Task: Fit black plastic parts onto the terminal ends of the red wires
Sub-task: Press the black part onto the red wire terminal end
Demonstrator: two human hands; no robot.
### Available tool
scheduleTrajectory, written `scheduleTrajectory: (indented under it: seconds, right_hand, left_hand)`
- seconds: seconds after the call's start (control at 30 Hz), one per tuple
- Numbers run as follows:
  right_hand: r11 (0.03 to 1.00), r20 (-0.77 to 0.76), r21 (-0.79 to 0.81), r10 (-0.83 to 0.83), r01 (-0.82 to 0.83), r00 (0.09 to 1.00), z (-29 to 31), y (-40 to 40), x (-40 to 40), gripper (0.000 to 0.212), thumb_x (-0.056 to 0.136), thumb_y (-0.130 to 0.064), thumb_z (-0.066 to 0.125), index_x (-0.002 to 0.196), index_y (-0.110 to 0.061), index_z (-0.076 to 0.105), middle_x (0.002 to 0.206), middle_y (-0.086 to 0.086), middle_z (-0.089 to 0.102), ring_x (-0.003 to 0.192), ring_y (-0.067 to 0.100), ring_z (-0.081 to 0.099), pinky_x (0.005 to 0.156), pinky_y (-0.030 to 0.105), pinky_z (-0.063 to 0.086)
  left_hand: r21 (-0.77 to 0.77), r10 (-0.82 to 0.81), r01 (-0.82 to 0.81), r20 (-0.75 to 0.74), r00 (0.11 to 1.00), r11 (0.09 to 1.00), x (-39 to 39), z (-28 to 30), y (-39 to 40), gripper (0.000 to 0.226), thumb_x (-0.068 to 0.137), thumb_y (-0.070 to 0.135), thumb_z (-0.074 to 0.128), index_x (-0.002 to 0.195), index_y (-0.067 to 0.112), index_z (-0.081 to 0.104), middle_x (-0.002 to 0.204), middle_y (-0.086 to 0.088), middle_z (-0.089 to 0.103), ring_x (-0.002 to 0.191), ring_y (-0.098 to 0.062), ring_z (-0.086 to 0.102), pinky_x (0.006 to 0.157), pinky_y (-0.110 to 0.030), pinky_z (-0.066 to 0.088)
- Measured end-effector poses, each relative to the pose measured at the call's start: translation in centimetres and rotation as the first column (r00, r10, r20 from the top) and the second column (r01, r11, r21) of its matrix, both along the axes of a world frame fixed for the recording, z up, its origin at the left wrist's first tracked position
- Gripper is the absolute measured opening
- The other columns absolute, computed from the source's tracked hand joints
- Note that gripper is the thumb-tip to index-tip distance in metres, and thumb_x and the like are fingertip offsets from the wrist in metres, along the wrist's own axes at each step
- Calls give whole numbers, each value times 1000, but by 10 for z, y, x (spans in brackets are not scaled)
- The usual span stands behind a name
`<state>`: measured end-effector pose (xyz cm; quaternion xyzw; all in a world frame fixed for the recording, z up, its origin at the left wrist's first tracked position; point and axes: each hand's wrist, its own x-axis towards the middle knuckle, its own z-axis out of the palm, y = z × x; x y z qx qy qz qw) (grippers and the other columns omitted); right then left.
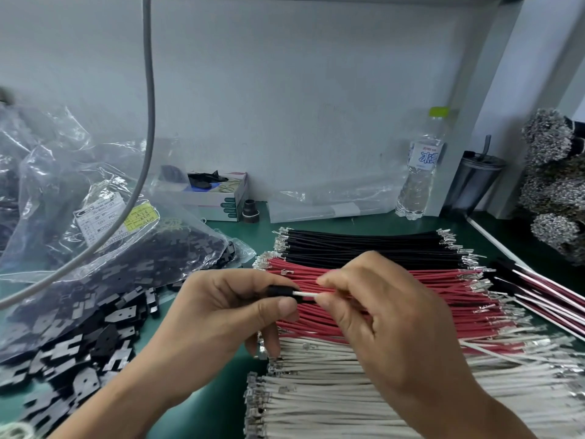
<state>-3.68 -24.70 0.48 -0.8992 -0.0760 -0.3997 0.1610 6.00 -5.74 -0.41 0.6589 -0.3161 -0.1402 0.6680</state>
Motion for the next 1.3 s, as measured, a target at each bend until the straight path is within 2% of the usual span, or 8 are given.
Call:
scheduleTrajectory:
  seconds: [0.47,0.6,0.73,0.8,0.93,1.13,1.23,1.3]
  right_hand:
    - [982,104,-191,19,1,994,2,-6,4,27,102,-33,51,91,-17,69,89,-6,59,77,16,57,61,32,48]
    - [992,-48,-113,-54,48,997,6,-18,1,31,101,-46,42,113,-29,66,100,-19,58,92,4,57,71,24,46]
    - [983,132,185,-30,5,991,27,-34,1,19,102,-35,51,100,-27,68,81,-13,59,77,9,58,66,15,42]
    - [934,236,356,-52,-36,970,46,-44,0,15,101,-36,52,95,-31,64,79,-6,63,75,17,61,66,25,48]
    - [819,302,552,-20,-158,953,81,-64,-3,16,105,-29,46,95,-31,59,83,-1,70,76,20,70,67,33,58]
    - [533,389,789,-46,-307,920,133,-107,-7,22,108,-26,39,94,-24,57,65,-7,52,45,11,44,43,23,36]
    - [423,392,854,-141,-302,909,145,-128,-16,19,107,-24,41,96,-23,57,63,-8,51,43,9,39,43,20,31]
    - [487,416,819,-142,-302,898,152,-136,-28,19,106,-26,42,95,-25,57,64,-7,50,45,10,41,45,21,32]
  left_hand:
    - [-57,19,-15,66,998,998,1,-1,-1,21,78,25,81,96,15,82,75,-14,74,51,-30,68,45,-25,48]
    - [-175,94,-94,-10,996,980,5,-6,-2,23,77,24,85,98,16,82,83,-18,76,53,-27,66,45,-28,49]
    - [-232,192,-199,-50,980,952,13,-7,5,52,76,57,80,107,15,80,103,-16,77,72,-29,71,52,-31,54]
    - [-230,301,-298,-24,953,926,19,-8,9,43,82,54,76,103,17,81,102,-14,78,77,-31,72,53,-31,56]
    - [-147,513,-494,164,842,857,30,-17,11,20,83,43,70,89,30,83,89,3,79,73,-17,73,52,-23,56]
    - [154,479,-726,657,582,670,46,-31,18,19,86,18,78,98,33,80,98,30,67,78,3,66,55,-28,50]
    - [209,415,-762,736,536,613,52,-36,22,22,83,17,82,101,29,81,99,22,65,77,-4,66,58,-31,54]
    - [223,371,-781,783,500,583,64,-45,28,28,79,16,84,104,28,80,103,14,66,83,-19,69,62,-41,59]
